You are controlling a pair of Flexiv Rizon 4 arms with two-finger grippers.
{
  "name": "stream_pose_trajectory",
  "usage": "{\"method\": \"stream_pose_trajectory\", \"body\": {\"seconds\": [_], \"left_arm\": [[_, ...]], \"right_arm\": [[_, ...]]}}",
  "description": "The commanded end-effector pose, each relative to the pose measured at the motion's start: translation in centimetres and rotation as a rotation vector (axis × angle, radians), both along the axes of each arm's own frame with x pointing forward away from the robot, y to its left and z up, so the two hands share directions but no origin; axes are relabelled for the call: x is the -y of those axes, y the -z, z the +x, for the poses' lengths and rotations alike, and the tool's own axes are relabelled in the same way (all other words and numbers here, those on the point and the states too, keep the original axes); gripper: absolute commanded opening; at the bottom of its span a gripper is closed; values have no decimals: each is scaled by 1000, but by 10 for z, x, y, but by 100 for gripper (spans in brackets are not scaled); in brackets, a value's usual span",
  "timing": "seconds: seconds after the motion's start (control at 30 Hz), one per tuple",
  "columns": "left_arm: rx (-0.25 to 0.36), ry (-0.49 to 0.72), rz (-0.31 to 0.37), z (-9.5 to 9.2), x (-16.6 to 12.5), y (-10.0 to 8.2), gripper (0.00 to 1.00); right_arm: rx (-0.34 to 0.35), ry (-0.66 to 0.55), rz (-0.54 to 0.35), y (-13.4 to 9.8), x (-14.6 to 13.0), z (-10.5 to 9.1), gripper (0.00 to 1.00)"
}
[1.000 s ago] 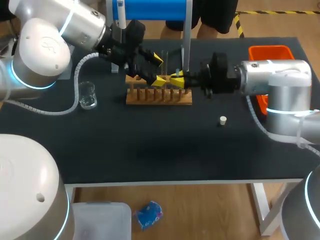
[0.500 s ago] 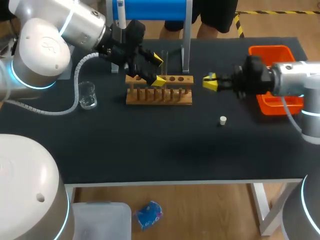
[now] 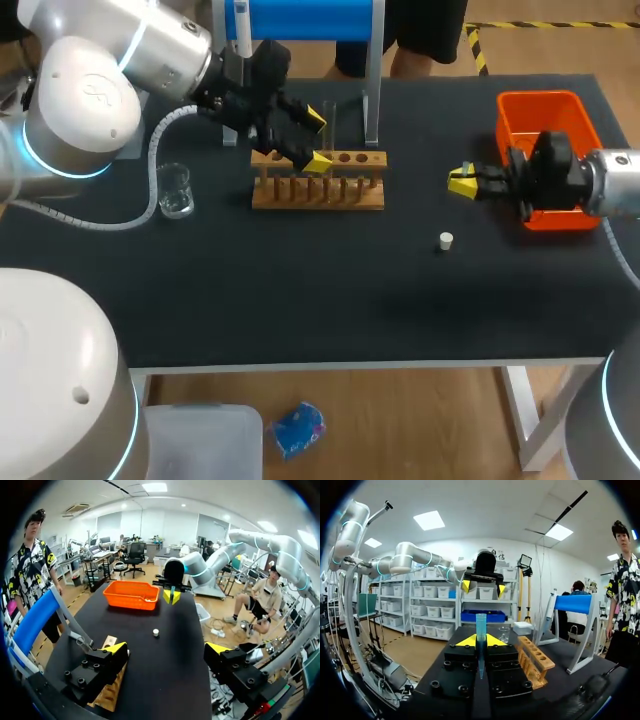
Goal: Invert the test tube, pick up the pipette, mount the tip to pipette, aspirate from beaker and dispense into the tube, eject the tip, return the pipette, and cap with the stopper.
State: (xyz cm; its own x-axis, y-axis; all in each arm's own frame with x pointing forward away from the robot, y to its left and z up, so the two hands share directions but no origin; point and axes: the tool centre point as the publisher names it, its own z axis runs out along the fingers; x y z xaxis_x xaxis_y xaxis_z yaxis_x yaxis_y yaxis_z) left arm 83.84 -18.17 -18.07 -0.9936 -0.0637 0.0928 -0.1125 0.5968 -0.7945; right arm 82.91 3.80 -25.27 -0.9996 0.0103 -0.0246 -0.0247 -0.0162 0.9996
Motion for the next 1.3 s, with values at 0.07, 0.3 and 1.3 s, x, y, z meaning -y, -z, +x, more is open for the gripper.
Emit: {"method": "stream_pose_trajectory", "body": {"seconds": [0.07, 0.3, 1.3], "left_arm": [[-2, 0, 3, 0, 0, -1, 100], [-2, 0, 3, 0, 0, -1, 100], [-2, 0, 3, 0, 0, -1, 100]], "right_arm": [[-1, -21, -3, 5, 5, 3, 0], [-1, -35, -4, 6, 6, 1, 0], [-25, -63, -13, 9, -3, -5, 0]]}}
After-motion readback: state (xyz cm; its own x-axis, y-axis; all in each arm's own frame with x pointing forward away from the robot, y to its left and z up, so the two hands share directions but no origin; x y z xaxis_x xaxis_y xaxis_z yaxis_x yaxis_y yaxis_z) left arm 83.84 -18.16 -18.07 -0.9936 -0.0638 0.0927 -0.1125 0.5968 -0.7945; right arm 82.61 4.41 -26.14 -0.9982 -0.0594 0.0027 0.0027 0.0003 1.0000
